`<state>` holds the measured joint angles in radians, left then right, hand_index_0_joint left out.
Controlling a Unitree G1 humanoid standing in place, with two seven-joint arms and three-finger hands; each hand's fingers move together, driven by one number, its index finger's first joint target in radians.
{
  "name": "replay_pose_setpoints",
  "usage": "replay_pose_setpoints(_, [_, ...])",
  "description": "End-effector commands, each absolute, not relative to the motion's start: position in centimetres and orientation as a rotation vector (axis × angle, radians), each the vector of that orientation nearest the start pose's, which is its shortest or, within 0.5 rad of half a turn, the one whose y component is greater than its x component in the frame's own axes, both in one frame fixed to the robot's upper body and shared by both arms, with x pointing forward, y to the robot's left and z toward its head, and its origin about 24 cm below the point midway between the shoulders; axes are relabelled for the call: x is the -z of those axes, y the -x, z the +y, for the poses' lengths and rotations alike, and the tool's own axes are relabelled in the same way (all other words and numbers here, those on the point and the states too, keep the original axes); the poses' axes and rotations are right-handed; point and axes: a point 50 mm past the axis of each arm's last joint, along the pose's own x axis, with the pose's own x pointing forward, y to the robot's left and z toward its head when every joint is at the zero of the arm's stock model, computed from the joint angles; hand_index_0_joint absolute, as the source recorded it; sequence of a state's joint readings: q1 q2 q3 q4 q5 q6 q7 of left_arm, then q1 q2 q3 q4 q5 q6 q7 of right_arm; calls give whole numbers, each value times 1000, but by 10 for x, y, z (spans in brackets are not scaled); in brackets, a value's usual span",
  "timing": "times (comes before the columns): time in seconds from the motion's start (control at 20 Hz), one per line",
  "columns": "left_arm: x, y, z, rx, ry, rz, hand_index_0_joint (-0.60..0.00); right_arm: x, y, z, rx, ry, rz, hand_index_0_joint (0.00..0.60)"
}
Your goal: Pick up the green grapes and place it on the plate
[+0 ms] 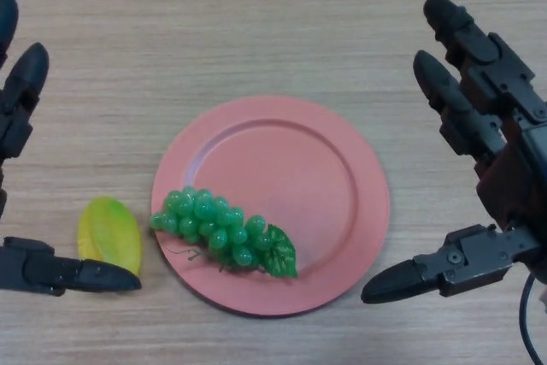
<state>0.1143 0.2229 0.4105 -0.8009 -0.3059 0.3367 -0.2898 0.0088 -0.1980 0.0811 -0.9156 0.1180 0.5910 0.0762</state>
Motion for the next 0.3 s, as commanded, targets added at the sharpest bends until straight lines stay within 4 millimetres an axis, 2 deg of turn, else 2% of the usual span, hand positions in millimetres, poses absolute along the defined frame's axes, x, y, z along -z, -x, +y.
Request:
replay_pose_setpoints(0.05, [-209,-177,219,37,-187,-569,0,-211,-185,-137,-237,116,-504,0])
replay_pose_setpoints(0.3, [-210,-177,217,39,-206,-571,0,-215,-184,-138,-234,105,-489,0])
